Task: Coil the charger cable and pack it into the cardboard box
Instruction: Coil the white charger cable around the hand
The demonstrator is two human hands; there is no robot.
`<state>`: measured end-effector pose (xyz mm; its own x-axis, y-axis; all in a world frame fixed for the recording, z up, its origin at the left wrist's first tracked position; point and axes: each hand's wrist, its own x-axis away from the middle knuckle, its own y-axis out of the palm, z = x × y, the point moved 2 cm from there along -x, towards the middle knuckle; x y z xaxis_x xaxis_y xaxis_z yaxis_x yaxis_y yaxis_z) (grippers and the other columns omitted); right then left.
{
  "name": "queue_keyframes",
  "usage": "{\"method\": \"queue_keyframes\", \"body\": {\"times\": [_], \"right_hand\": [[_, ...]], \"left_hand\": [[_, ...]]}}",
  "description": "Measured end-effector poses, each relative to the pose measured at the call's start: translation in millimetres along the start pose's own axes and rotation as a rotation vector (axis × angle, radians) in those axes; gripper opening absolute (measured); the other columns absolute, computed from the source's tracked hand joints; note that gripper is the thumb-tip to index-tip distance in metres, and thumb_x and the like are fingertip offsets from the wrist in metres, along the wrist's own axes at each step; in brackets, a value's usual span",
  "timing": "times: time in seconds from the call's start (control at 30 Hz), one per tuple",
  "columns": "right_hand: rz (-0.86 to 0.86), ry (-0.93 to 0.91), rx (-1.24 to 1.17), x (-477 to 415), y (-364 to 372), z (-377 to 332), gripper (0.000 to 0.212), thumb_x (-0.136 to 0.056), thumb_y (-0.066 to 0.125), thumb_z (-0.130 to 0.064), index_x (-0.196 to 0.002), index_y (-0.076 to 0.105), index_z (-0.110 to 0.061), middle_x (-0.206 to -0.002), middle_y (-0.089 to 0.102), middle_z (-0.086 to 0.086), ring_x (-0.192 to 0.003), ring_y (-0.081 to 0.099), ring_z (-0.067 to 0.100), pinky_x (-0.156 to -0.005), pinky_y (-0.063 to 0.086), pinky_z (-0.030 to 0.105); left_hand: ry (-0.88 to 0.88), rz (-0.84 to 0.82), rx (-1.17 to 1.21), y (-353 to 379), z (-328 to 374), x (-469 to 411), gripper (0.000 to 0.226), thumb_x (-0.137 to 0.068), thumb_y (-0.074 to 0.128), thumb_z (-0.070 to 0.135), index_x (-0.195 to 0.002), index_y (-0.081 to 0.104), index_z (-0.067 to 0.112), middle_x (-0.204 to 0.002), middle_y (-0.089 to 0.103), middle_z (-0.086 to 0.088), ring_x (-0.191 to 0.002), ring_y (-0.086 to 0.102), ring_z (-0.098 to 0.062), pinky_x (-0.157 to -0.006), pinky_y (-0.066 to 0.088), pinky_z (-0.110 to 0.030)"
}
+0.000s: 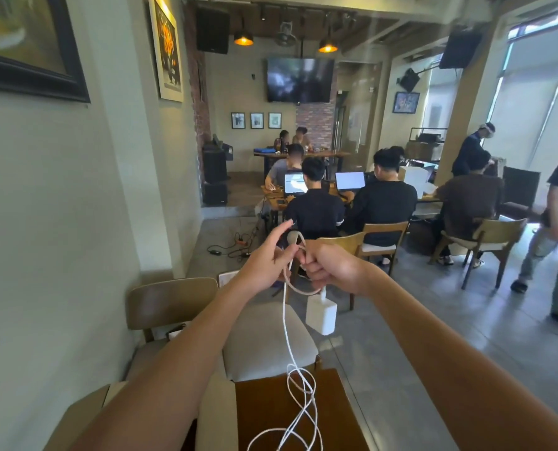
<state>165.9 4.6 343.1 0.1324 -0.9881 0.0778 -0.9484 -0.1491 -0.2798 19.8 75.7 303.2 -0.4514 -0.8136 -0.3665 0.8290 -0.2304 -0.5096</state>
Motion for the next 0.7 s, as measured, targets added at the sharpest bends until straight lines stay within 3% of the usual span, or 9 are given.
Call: {"method": "queue_keyframes", "body": {"times": [0.1,0.2,0.3,0.33,0.4,0.47,0.53,0.6,0.7], "right_hand": [[0.123,-0.025,0.006,-2.8,-5.9,1.9,0.029,-0.098,0.032,-0.001,-0.076,0.047,-0.011,-0.059,0.029,0.001,-0.045,0.024,0.012,-0.043,0.024,0.023],[0.271,-0.11,-0.053,-8.5,-11.8,9.0,0.032,-0.105,0.032,-0.01,-0.079,0.049,-0.013,-0.057,0.04,-0.002,-0.048,0.034,0.011,-0.044,0.03,0.023],[0.416,-0.169,-0.121,-15.1,-12.4,17.2,0.023,-0.107,0.039,-0.013,-0.09,0.054,-0.014,-0.069,0.054,0.0,-0.053,0.055,0.012,-0.045,0.047,0.022],[0.443,-0.173,-0.177,-18.3,-10.4,20.5,0.015,-0.107,0.045,-0.013,-0.096,0.055,-0.013,-0.074,0.058,0.003,-0.054,0.062,0.01,-0.047,0.052,0.023],[0.475,-0.136,-0.306,-23.8,-2.8,26.8,0.009,-0.103,0.061,-0.018,-0.105,0.056,-0.011,-0.086,0.064,0.011,-0.066,0.071,0.016,-0.056,0.061,0.029],[0.482,-0.024,-0.376,-27.7,6.7,33.6,0.03,-0.096,0.072,-0.028,-0.111,0.057,-0.007,-0.09,0.067,0.015,-0.075,0.073,0.025,-0.06,0.065,0.036],[0.431,0.123,-0.317,-27.3,15.6,37.0,0.039,-0.093,0.073,-0.035,-0.103,0.06,-0.001,-0.071,0.064,0.011,-0.059,0.067,0.021,-0.061,0.065,0.037],[0.372,0.241,-0.213,-26.3,19.3,37.8,0.043,-0.092,0.07,-0.044,-0.091,0.06,-0.002,-0.057,0.06,0.008,-0.049,0.063,0.021,-0.068,0.066,0.04],[0.215,0.351,-0.194,-21.4,23.9,34.8,0.059,-0.098,0.054,-0.057,-0.081,0.063,-0.001,-0.064,0.069,0.012,-0.053,0.07,0.025,-0.063,0.067,0.04]], "left_hand": [[0.094,-0.012,-0.218,-5.8,-2.4,-8.4,0.014,-0.104,0.054,0.035,-0.107,0.067,0.033,-0.105,0.061,-0.006,-0.098,0.058,-0.018,-0.089,0.052,-0.042],[-0.081,-0.1,-0.044,-7.0,2.1,-7.6,0.024,-0.106,0.045,0.037,-0.094,0.064,0.031,-0.109,0.06,-0.001,-0.107,0.059,-0.02,-0.089,0.048,-0.03],[-0.204,-0.106,0.401,-0.3,19.4,-9.5,0.034,-0.11,0.038,0.029,-0.09,0.059,0.012,-0.066,0.065,0.003,-0.066,0.069,-0.013,-0.07,0.057,-0.023],[-0.233,-0.077,0.521,1.1,26.5,-11.5,0.036,-0.11,0.039,0.027,-0.082,0.056,0.012,-0.054,0.053,0.004,-0.051,0.057,-0.011,-0.063,0.054,-0.024],[-0.285,-0.036,0.706,2.1,37.9,-14.5,0.044,-0.108,0.044,0.032,-0.066,0.049,0.018,-0.05,0.034,0.006,-0.042,0.031,-0.01,-0.05,0.035,-0.025],[-0.319,-0.003,0.831,-0.1,45.8,-18.4,0.049,-0.105,0.047,0.037,-0.06,0.045,0.021,-0.05,0.029,0.007,-0.042,0.024,-0.009,-0.043,0.022,-0.024],[-0.301,0.056,0.765,-3.4,50.3,-21.9,0.048,-0.104,0.052,0.037,-0.058,0.047,0.022,-0.049,0.031,0.007,-0.041,0.025,-0.008,-0.041,0.02,-0.022],[-0.28,0.1,0.612,-4.8,52.9,-24.3,0.048,-0.102,0.055,0.041,-0.058,0.049,0.022,-0.048,0.036,0.008,-0.041,0.029,-0.006,-0.042,0.022,-0.021],[-0.308,0.073,0.535,-0.1,52.3,-23.1,0.053,-0.101,0.049,0.056,-0.059,0.044,0.024,-0.052,0.035,0.007,-0.043,0.028,-0.007,-0.043,0.022,-0.021]]}}
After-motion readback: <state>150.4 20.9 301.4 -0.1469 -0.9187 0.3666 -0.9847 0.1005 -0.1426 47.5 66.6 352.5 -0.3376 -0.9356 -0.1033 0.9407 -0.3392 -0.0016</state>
